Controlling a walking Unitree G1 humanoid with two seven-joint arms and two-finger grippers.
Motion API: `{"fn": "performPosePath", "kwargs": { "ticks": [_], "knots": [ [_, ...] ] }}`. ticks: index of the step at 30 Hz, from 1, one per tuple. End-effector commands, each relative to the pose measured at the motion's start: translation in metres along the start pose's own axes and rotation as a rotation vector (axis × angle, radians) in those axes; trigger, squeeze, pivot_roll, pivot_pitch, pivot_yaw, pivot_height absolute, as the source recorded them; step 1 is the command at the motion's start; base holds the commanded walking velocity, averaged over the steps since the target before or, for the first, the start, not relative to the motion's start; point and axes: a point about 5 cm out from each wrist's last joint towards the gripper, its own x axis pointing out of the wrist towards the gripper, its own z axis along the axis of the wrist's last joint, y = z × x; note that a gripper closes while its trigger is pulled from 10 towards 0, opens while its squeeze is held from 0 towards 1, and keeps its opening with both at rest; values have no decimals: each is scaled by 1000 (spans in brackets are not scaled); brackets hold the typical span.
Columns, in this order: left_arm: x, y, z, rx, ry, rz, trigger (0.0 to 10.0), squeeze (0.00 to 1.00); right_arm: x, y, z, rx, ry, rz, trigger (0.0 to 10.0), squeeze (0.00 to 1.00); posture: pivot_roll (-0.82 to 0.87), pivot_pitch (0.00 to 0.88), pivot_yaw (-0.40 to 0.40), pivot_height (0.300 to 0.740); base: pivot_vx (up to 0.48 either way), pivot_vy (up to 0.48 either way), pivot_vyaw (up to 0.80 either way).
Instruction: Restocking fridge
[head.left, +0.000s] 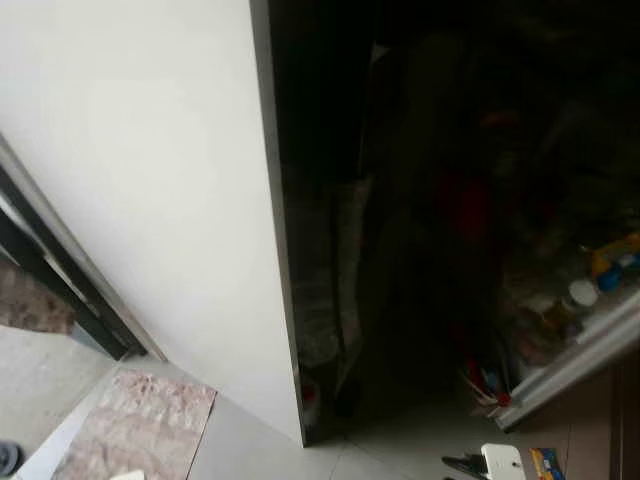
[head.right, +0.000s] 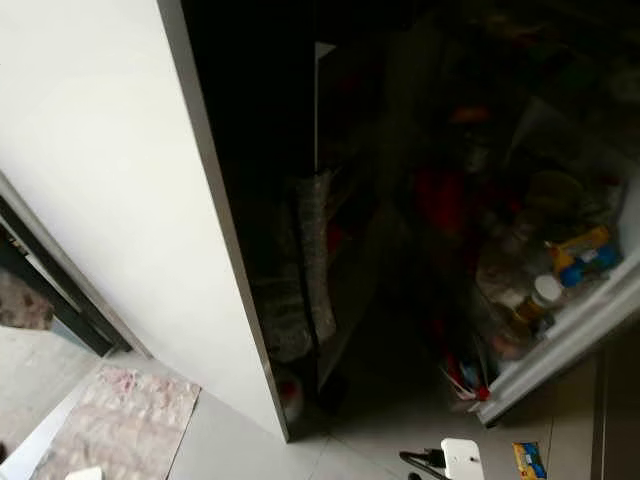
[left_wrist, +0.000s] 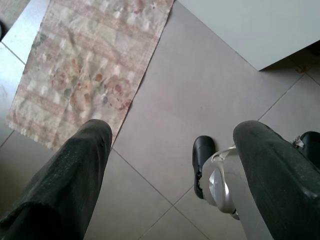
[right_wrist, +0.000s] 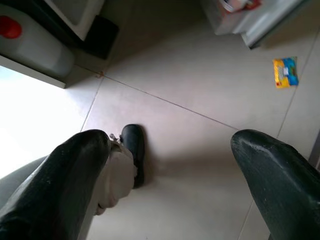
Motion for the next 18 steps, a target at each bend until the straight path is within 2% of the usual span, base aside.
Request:
{"fn": "performPosePath", "kwargs": {
  "ticks": [1,10,13,18],
  "knots": [
    [0,-1,0,17,6,-4,10000,0,0,1,-4,-2,16,5,10000,0,-36,46,59,740,0,0,-694],
    [0,2,-1,18,12,-3,10000,0,0,0,-2,10,-7,-26,10000,0,-43,52,61,740,0,0,-683],
    [-3,14,-6,15,31,12,10000,0,-2,-5,-2,59,-45,-127,10000,0,-45,53,61,740,0,0,0],
    [-5,24,-8,14,44,24,10000,0,-3,-9,-1,132,-92,-198,10000,0,-46,54,61,740,0,0,0]
  ]
}}
